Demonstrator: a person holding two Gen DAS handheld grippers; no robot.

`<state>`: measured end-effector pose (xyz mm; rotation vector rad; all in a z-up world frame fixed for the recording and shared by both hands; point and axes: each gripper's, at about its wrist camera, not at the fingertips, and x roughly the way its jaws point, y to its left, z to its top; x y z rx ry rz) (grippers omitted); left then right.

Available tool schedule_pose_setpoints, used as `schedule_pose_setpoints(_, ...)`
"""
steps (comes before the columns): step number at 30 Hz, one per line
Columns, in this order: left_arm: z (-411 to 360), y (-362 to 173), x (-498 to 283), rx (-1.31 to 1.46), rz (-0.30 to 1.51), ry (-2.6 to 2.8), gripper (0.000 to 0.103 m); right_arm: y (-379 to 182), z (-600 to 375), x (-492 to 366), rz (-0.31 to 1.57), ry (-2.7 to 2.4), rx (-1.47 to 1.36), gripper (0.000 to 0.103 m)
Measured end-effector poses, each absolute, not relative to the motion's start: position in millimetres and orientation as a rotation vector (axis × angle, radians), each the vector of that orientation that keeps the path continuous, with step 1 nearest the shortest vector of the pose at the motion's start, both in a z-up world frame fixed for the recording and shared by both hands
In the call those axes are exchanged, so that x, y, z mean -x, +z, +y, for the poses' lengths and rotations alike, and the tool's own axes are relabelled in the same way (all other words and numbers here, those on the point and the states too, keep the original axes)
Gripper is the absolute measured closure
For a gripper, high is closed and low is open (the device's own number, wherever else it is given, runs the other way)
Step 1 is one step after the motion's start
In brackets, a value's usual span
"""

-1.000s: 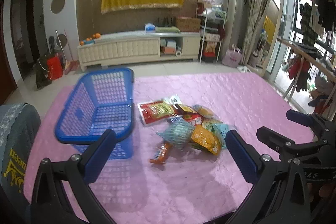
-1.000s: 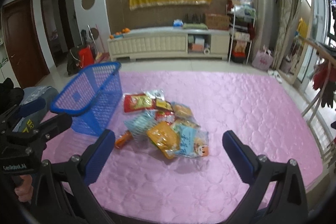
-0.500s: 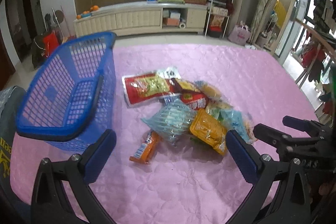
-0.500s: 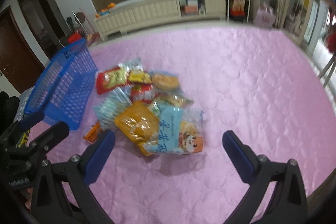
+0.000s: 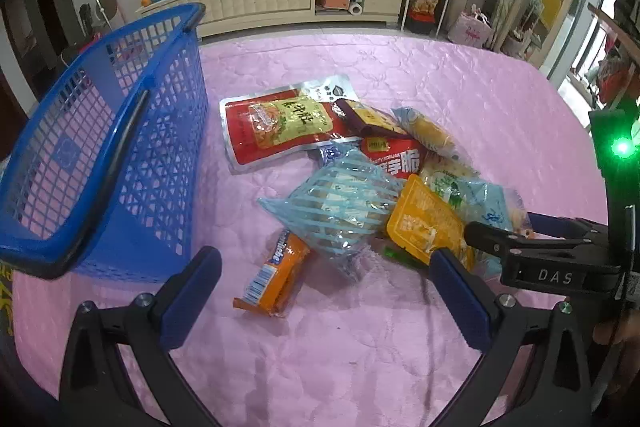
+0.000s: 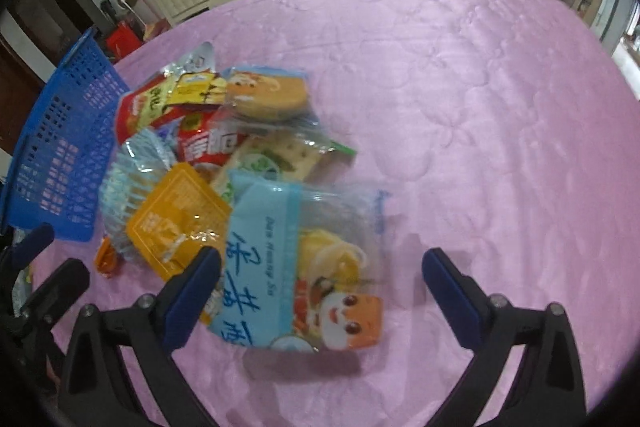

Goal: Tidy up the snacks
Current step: 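Grasp the light-blue bread bag with the right gripper while the left gripper grasps the striped clear bag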

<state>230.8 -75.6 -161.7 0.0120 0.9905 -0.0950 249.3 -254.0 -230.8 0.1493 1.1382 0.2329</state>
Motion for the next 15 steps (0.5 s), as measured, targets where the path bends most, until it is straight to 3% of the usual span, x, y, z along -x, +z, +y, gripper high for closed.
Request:
schedule_pose_setpoints(4, -78, -163, -234, -0.032, 0.998, -0.114, 0.0, -234, -246, -249, 1.11, 0.264, -0.118, 0.018)
schedule_pose_setpoints(5, -78, -163, -235, -0.037, 0.999, -0.113, 0.0, -232, -245, -248, 1.096, 0.273, -0.119, 0.03)
schedule_pose_setpoints(15, -84, -168, -247, -0.144, 1.013, -0.143, 0.0, -229, -268, -241, 1.094, 0.325, -0.2, 0.032)
